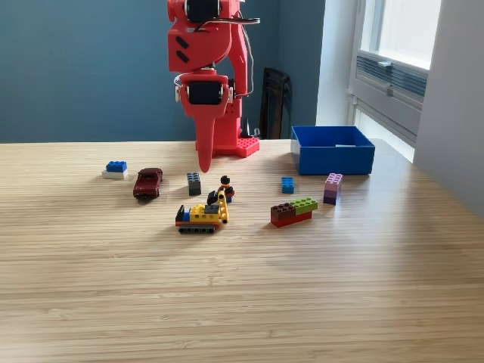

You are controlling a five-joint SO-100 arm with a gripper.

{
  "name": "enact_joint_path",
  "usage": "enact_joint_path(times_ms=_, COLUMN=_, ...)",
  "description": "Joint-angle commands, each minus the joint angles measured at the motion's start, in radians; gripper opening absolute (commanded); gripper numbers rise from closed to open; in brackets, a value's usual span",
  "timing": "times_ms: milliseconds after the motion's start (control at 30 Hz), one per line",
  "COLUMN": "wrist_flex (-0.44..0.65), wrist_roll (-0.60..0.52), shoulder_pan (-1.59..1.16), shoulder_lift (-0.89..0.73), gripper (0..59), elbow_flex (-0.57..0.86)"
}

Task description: Grasp a lego block and put it in the bin.

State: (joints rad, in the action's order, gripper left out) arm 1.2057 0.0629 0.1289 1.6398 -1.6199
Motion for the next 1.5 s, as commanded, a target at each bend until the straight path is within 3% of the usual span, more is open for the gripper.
enact_joint_path(times_ms=33, wrist_flex=-0.012, wrist_roll=-0.04, shoulder_pan=0.008, shoulder_lift=-0.063, gripper=33.9, elbow_flex=0.064)
enact_joint_path(times_ms=500, wrist_flex=-0.009, wrist_roll=-0.084, shoulder_pan=0.028, shoulder_lift=-0.413, gripper=34.0, elbow_flex=0.272)
enact_joint_path(times_ms=633, wrist_flex=0.04, wrist_roll=-0.097, shoulder_pan=0.028, shoulder_lift=-0.482, gripper=33.1, elbow_flex=0.368)
enact_joint_path(times_ms=733, wrist_flex=0.08, wrist_roll=-0.1, shoulder_pan=0.025, shoulder_lift=-0.528, gripper=27.6, elbow_flex=0.434)
enact_joint_path(times_ms=933, wrist_flex=0.146, wrist_roll=-0.112, shoulder_pan=0.023, shoulder_lift=-0.597, gripper=4.1, elbow_flex=0.529)
enact_joint_path(times_ms=1000, wrist_flex=0.153, wrist_roll=-0.121, shoulder_pan=0.025, shoulder_lift=-0.607, gripper=0.0, elbow_flex=0.537)
enact_joint_path(times_ms=1500, wrist_flex=0.238, wrist_roll=-0.173, shoulder_pan=-0.018, shoulder_lift=-0.598, gripper=0.0, elbow_flex=0.538)
